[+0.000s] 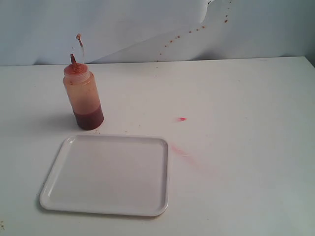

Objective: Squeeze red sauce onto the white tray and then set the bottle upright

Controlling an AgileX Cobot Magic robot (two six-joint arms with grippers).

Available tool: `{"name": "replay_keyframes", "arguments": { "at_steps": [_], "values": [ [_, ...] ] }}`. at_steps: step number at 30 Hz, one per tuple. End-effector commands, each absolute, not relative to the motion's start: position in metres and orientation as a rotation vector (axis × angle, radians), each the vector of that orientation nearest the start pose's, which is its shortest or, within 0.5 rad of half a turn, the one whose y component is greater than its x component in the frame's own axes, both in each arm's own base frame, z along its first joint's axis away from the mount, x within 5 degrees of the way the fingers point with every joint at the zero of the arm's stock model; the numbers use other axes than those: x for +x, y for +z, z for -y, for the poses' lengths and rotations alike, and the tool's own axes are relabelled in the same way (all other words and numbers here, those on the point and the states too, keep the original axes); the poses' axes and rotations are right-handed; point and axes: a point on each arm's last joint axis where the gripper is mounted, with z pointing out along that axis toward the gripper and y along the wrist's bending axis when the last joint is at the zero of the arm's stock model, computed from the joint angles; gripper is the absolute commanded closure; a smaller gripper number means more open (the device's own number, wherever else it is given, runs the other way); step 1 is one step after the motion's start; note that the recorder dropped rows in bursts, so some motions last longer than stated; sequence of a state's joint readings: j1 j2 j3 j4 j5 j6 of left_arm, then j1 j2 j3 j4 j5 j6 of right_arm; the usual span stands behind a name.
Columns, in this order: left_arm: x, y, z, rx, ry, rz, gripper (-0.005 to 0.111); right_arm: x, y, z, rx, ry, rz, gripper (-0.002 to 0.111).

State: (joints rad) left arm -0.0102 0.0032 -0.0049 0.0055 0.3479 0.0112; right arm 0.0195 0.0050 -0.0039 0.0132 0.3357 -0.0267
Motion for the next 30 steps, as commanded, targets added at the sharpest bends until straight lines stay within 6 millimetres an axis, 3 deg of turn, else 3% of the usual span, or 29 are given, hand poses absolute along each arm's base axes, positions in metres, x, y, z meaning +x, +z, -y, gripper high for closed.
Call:
{"name": "replay_keyframes", "arguments": {
  "at_steps": [1, 19, 21, 23, 30],
  "values": [
    [0.054, 0.182, 0.001, 0.019, 0.000, -1.825, 0.106, 0.054, 0.183, -0.001, -0.034, 0.007, -1.812, 0.108],
    [0.054, 0.182, 0.001, 0.019, 0.000, -1.825, 0.106, 0.054, 0.183, -0.001, -0.034, 0.007, -1.812, 0.108],
    [0.055, 0.189, -0.004, 0.213, 0.239, -1.745, 0.106, 0.054, 0.183, -0.001, -0.034, 0.007, -1.812, 0.108],
    [0.056, 0.203, -0.003, 0.332, 0.372, -1.572, 0.106, 0.054, 0.183, -0.001, -0.034, 0.007, -1.812, 0.108],
    [0.040, 0.255, 0.018, 0.379, 0.280, -0.923, 0.106, 0.054, 0.183, -0.001, -0.034, 0.007, -1.812, 0.108]
  ]
}}
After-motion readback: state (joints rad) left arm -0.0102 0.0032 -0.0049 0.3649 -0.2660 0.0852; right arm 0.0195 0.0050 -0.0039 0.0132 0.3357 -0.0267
